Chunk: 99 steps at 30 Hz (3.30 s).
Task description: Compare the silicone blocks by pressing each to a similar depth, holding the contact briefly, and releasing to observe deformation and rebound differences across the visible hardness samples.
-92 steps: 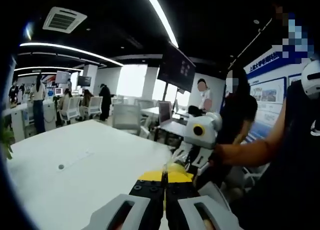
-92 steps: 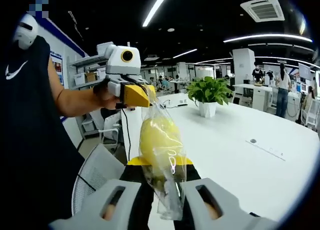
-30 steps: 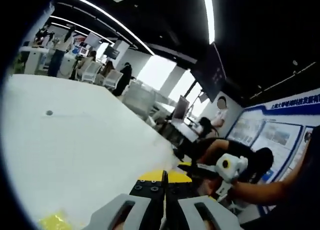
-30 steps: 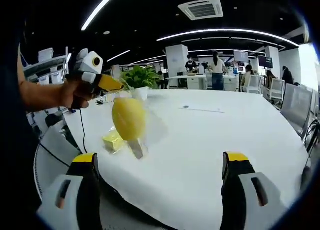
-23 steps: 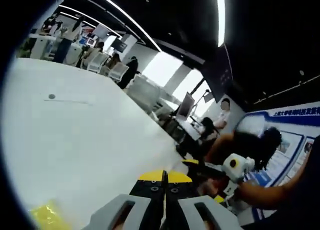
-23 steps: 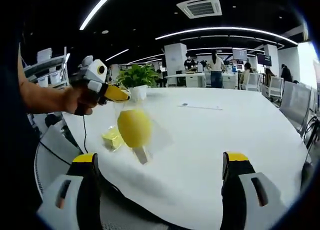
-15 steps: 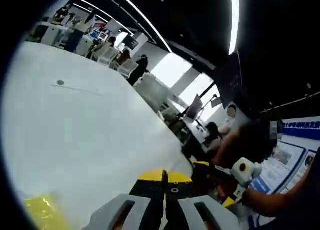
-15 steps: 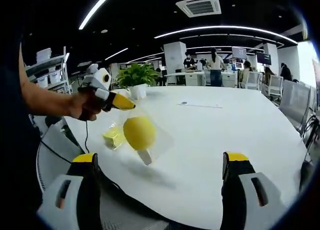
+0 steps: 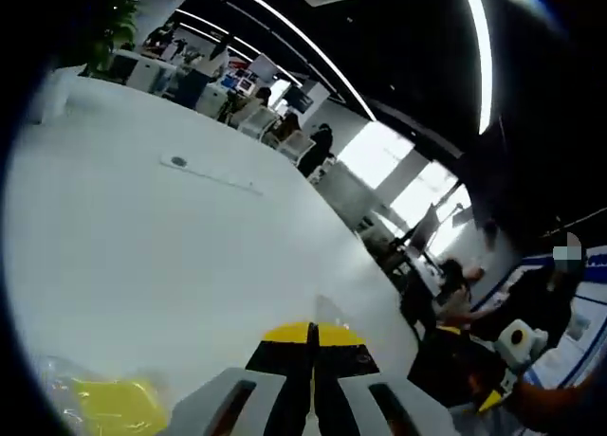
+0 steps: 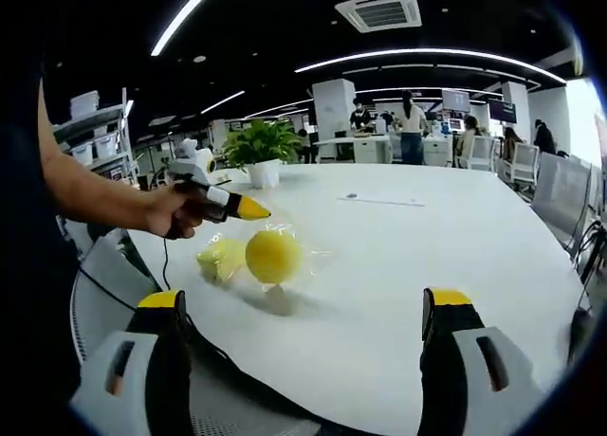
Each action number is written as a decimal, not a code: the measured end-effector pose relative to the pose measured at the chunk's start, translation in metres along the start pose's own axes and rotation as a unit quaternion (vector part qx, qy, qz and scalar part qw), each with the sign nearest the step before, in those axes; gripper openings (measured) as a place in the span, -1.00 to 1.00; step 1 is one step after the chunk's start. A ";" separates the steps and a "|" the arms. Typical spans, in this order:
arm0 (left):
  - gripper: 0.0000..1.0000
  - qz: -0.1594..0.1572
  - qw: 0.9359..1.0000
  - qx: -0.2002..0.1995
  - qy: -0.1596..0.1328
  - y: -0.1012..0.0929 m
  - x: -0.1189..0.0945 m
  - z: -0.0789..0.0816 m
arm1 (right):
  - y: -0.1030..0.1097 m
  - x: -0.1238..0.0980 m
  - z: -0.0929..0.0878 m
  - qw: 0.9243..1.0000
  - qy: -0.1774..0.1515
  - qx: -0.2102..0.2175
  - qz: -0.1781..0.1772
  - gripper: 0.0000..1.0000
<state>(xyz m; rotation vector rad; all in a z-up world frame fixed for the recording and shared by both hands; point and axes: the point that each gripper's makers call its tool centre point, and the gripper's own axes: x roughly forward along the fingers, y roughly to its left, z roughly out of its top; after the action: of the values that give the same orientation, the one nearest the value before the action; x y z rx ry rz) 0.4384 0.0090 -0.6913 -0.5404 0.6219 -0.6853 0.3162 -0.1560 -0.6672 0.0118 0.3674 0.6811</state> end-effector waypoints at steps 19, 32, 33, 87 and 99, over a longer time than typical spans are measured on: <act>-1.00 0.077 0.996 0.017 0.050 0.045 0.016 -0.037 | 0.004 0.000 -0.006 1.000 0.000 0.007 -0.001 0.93; -1.00 0.119 0.991 0.010 0.069 0.061 0.024 -0.050 | 0.005 0.001 -0.004 1.000 -0.002 0.016 0.000 0.93; -1.00 0.122 0.990 0.007 0.069 0.063 0.025 -0.050 | 0.005 0.001 -0.004 1.000 -0.003 0.016 0.000 0.93; 1.00 0.053 0.970 0.236 -0.028 0.053 -0.130 0.018 | 0.003 0.039 -0.001 0.999 0.031 -0.029 0.012 0.93; 1.00 0.094 0.964 0.247 -0.025 0.083 -0.200 -0.007 | -0.003 0.044 -0.010 0.999 0.038 -0.038 0.001 0.93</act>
<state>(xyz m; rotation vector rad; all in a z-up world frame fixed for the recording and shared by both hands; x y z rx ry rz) 0.3458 0.2043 -0.6808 -0.0341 0.4252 -0.6162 0.3463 -0.1326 -0.6914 -0.0865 0.4135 0.6984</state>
